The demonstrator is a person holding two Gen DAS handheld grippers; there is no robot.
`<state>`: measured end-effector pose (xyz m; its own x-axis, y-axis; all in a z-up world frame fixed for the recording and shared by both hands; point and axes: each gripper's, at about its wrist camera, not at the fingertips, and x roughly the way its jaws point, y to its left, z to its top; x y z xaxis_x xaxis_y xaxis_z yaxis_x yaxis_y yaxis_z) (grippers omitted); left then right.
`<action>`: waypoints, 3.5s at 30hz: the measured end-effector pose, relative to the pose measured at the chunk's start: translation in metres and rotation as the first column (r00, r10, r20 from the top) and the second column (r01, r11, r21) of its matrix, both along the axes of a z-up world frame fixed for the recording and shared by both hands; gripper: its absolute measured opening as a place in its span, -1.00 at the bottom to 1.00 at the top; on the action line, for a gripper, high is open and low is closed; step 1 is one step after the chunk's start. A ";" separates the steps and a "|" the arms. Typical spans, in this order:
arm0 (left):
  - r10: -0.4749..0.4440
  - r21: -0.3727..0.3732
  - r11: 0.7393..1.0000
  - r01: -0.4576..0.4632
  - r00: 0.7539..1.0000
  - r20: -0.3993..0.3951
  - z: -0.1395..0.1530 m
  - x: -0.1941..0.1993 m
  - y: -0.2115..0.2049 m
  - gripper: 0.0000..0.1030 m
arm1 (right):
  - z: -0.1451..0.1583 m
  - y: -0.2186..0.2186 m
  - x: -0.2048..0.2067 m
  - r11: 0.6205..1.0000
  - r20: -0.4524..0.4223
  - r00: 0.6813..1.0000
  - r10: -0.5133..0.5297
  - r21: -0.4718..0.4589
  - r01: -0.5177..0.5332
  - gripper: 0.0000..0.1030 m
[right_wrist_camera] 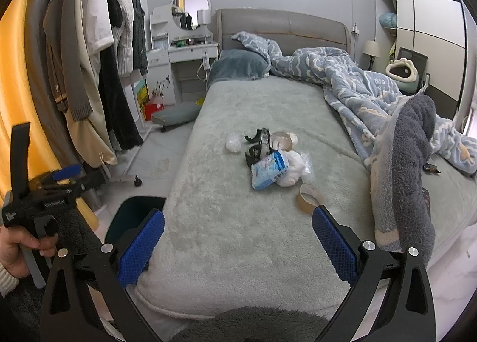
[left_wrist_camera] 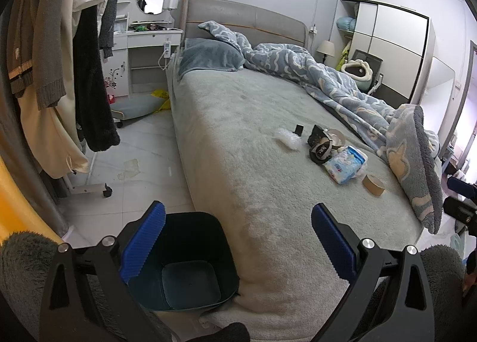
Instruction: Collect trash
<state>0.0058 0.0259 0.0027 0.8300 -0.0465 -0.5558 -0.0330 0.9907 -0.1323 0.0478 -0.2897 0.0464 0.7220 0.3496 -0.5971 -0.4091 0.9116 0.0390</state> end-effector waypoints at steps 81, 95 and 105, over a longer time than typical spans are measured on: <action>-0.826 0.008 0.553 0.833 0.550 -0.122 -0.058 0.237 -0.186 0.69 | -0.093 -0.073 0.244 0.909 -0.351 0.921 0.172 0.417 -0.011 -0.26; -0.825 -0.040 0.557 0.830 0.546 -0.147 -0.066 0.248 -0.187 0.16 | -0.094 -0.066 0.246 0.903 -0.353 0.917 0.187 0.429 -0.019 -0.26; -0.803 -0.098 0.595 0.797 0.591 -0.069 -0.046 0.236 -0.160 0.09 | -0.093 -0.055 0.248 0.922 -0.366 0.918 0.153 0.387 0.000 -0.26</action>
